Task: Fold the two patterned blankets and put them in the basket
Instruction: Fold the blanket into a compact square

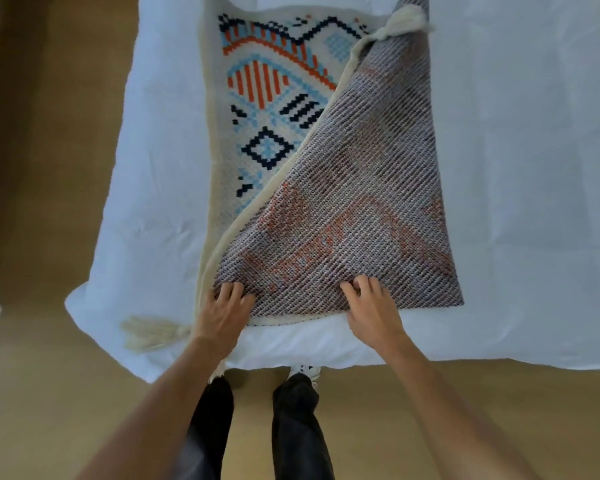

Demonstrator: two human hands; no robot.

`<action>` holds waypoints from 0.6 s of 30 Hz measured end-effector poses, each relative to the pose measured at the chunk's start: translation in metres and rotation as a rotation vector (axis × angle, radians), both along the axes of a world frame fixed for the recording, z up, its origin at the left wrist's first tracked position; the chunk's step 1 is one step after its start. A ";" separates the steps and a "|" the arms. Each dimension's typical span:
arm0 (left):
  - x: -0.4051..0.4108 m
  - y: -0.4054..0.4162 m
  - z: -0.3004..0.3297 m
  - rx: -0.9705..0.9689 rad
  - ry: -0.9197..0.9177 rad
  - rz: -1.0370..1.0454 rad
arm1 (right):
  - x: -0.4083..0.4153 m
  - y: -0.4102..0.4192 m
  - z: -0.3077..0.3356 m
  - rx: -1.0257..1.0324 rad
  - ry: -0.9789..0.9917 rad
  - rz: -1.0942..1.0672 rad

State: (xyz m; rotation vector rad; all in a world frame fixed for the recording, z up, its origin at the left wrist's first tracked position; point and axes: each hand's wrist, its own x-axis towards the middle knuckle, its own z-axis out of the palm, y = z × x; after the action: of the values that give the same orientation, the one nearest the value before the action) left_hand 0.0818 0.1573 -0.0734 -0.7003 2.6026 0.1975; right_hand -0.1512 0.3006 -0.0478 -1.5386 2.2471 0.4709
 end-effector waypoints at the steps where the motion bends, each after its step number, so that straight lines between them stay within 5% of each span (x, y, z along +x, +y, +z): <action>1: 0.000 0.003 -0.002 -0.016 -0.011 0.003 | -0.003 0.003 -0.005 -0.021 -0.006 0.038; 9: 0.004 0.002 -0.002 -0.036 -0.070 0.022 | -0.021 0.009 -0.010 -0.190 -0.123 0.168; 18: 0.000 -0.009 0.021 0.095 -0.110 0.016 | -0.036 0.016 0.005 -0.085 -0.271 0.195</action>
State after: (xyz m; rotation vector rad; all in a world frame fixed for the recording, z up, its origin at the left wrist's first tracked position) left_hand 0.0819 0.1488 -0.0527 -0.6792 2.4662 0.2775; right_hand -0.1869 0.3168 -0.0429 -1.7575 1.9446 0.2060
